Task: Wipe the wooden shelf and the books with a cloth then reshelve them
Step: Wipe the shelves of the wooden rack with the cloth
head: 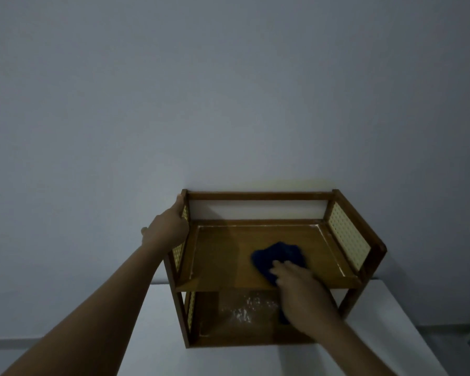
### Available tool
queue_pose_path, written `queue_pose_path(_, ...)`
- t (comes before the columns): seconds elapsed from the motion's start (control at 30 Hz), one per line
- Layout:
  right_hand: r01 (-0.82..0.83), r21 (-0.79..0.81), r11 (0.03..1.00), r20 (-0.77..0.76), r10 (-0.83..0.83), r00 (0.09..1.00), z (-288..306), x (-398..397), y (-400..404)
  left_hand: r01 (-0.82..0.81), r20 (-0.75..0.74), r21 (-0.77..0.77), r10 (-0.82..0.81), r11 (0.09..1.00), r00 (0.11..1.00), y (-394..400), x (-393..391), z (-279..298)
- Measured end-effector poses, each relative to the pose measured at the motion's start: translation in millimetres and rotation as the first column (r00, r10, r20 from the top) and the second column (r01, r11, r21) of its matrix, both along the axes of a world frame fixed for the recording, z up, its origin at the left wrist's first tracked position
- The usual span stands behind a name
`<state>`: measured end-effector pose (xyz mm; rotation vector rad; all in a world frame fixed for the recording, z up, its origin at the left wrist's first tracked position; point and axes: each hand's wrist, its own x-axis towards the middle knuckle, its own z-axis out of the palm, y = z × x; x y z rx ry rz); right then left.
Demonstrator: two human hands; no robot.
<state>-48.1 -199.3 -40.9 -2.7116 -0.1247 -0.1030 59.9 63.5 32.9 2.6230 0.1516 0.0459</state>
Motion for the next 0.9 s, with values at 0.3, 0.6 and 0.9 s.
queue_pose_path(0.3, -0.312, -0.014, 0.950, 0.033, 0.312, 0.949, 7.9, 45.9, 140.9, 0.029, -0.059, 0.056, -0.026, 0.998, 0.998, 6.6, 8.7, -2.7)
queue_pose_path(0.6, -0.196, -0.137, 0.971, -0.049, 0.191, 0.980, 24.5, 110.4, 126.3, -0.009, -0.015, 0.022, 0.009, 1.000, 1.000, 7.8, 12.6, -9.4)
queue_pose_path(0.9, 0.126, -0.467, 0.875, -0.171, -0.230, 0.958, 30.2, 105.3, -46.0, -0.057, -0.059, 0.069, 0.062, 0.996, 0.996, -2.5, -4.9, 6.3)
